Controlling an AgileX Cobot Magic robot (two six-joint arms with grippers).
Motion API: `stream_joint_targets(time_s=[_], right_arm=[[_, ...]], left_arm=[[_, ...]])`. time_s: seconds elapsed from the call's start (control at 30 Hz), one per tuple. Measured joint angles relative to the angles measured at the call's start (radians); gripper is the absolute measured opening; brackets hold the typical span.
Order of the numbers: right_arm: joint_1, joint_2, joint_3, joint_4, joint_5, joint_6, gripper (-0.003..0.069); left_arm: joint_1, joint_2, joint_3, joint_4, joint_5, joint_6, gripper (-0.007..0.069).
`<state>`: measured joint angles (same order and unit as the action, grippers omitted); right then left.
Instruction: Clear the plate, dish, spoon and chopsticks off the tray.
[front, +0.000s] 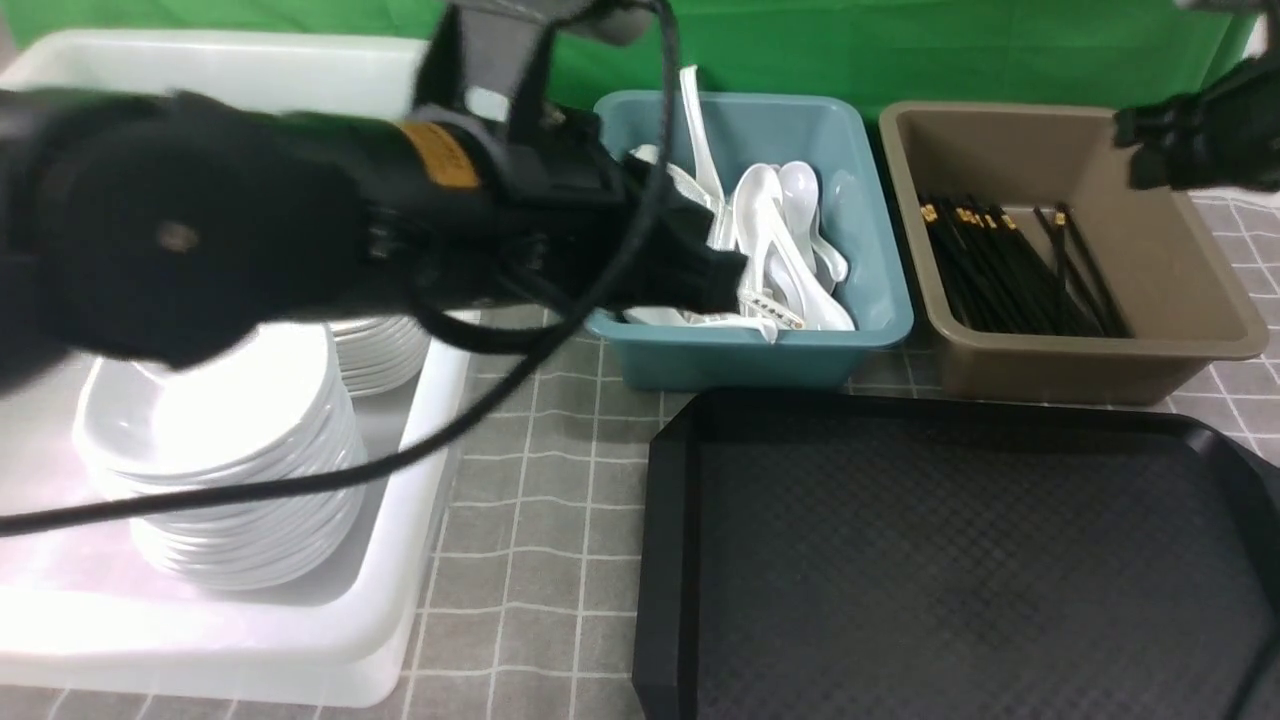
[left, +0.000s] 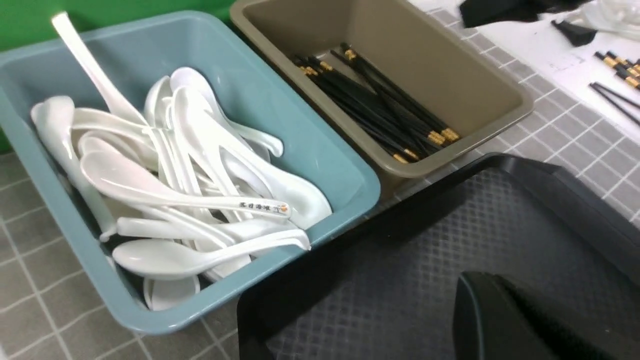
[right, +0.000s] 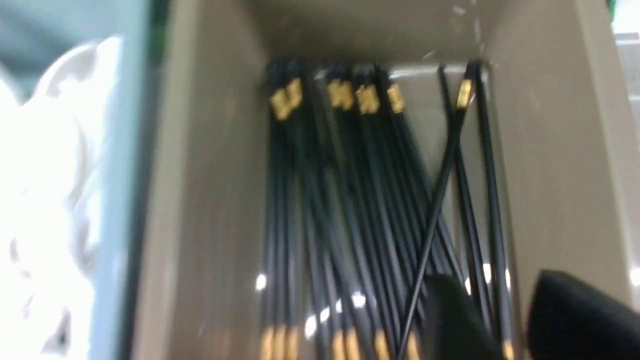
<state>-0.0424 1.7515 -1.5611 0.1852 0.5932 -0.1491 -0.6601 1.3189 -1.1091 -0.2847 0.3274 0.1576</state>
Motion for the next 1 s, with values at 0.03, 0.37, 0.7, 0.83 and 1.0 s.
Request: stream_joint_targets(time_s=[0.03,0.37,0.7,0.83,1.0], right_arm=[[0.009,-0.073,0.026,0.000,0.020,-0.009,0.0077],[0.100,-0.726,0.581,0.004,-0.159,-0.027,0.0019],[0.237,-1.533,1.267,0.005,-0.690,-0.030,0.0021],[0.242,-1.721,1.363,0.004,-0.740,-0.030,0.0055],[0.245,-1.746,1.376,0.004,-0.811,-0.028,0.0153]], left_arm=[[0.010,-0.024,0.000,0.000,0.014,-0.003,0.0006],[0.137,-0.182,0.039,0.021,0.089,-0.034,0.0006],[0.272,-0.353,0.232,0.022,0.071,-0.061,0.0006],[0.283,-0.409,0.302,0.022,0.064,-0.086,0.0006],[0.283,-0.501,0.379,0.019,0.052,-0.116,0.0006]])
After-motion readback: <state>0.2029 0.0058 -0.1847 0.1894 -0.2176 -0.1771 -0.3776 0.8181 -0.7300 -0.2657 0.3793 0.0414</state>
